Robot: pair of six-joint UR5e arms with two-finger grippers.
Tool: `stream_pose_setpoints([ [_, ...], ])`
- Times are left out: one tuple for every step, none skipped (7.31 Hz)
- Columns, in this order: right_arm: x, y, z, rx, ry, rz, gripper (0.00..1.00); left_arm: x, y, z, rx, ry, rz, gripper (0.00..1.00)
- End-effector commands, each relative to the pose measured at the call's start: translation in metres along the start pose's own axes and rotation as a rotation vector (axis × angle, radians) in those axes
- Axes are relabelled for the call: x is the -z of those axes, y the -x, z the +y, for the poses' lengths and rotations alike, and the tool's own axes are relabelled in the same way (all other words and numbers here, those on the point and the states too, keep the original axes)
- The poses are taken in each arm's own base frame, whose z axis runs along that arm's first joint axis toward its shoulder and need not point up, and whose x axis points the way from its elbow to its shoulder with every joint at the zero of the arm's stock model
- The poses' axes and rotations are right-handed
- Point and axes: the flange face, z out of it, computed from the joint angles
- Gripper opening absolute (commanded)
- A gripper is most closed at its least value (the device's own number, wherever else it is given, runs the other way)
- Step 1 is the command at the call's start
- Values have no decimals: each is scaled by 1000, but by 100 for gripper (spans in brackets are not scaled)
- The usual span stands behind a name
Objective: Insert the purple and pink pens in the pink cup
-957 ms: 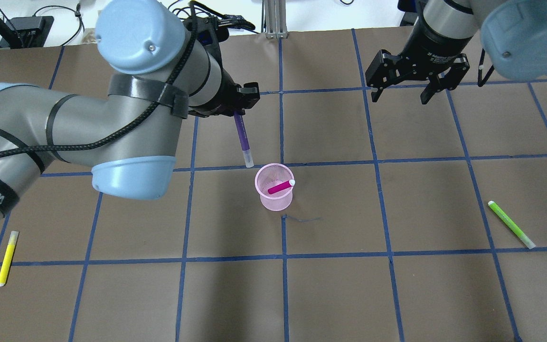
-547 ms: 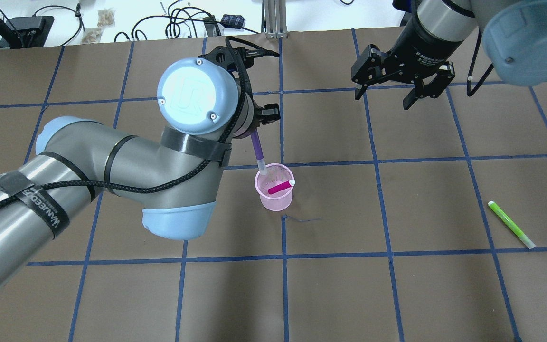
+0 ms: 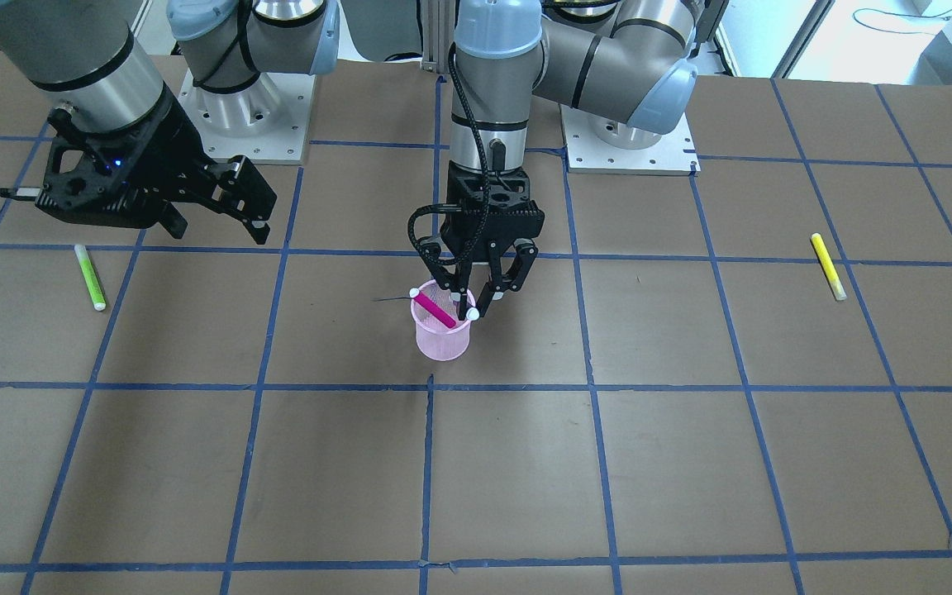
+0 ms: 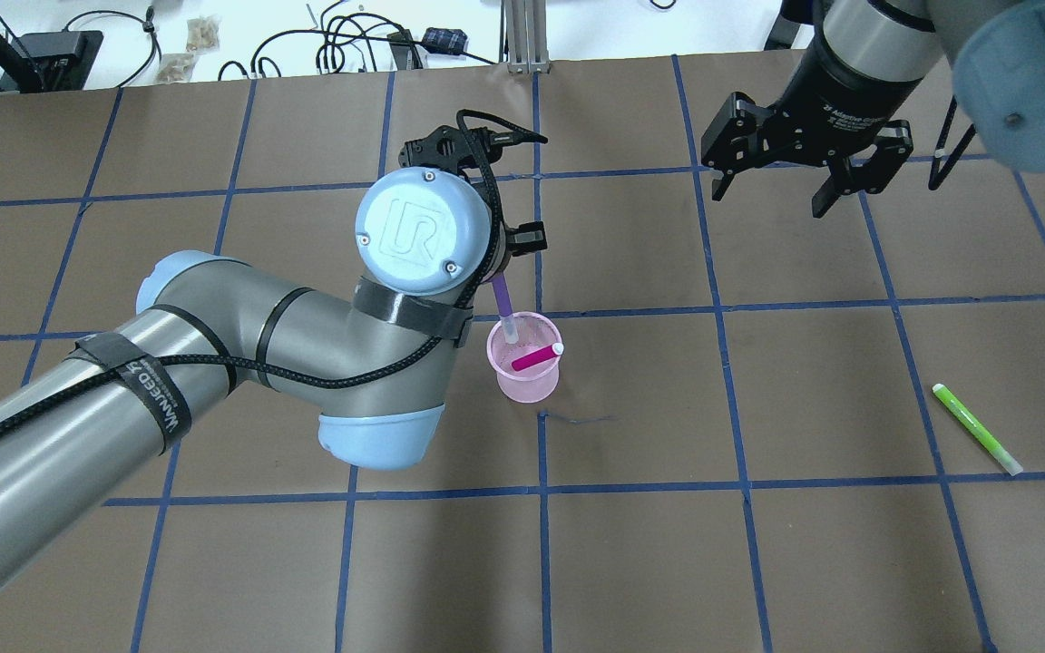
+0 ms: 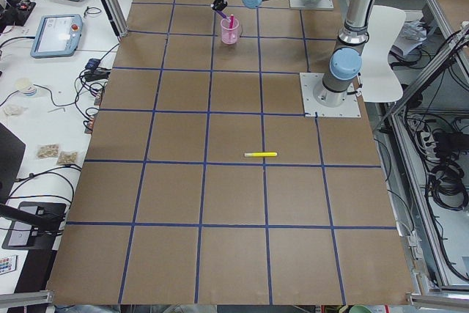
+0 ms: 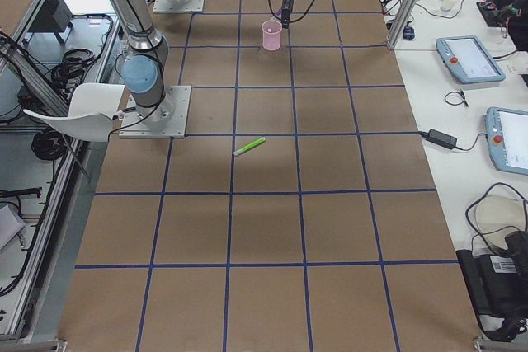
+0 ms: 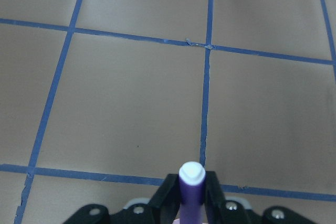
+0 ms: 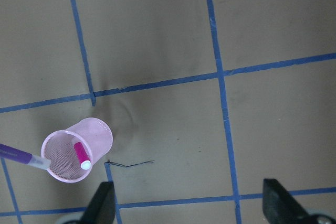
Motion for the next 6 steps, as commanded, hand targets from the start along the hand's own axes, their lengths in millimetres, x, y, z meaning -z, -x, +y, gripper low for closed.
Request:
stream_pose_setpoints([
  [9, -4, 4, 1, -12, 49, 100, -8, -8, 13, -14, 20, 2, 0],
  [14, -12, 6, -11, -7, 79, 100, -13, -7, 15, -18, 29, -4, 0],
  [23, -21, 13, -10, -31, 162, 100, -21, -8, 18, -20, 41, -12, 0],
  [28, -19, 14, -6, -39, 168, 100, -26, -9, 21, -23, 53, -13, 0],
  [28, -19, 15, -8, -37, 159, 100, -30, -9, 23, -26, 62, -16, 0],
  [28, -17, 17, -5, -30, 157, 100, -30, -9, 23, -27, 61, -17, 13],
])
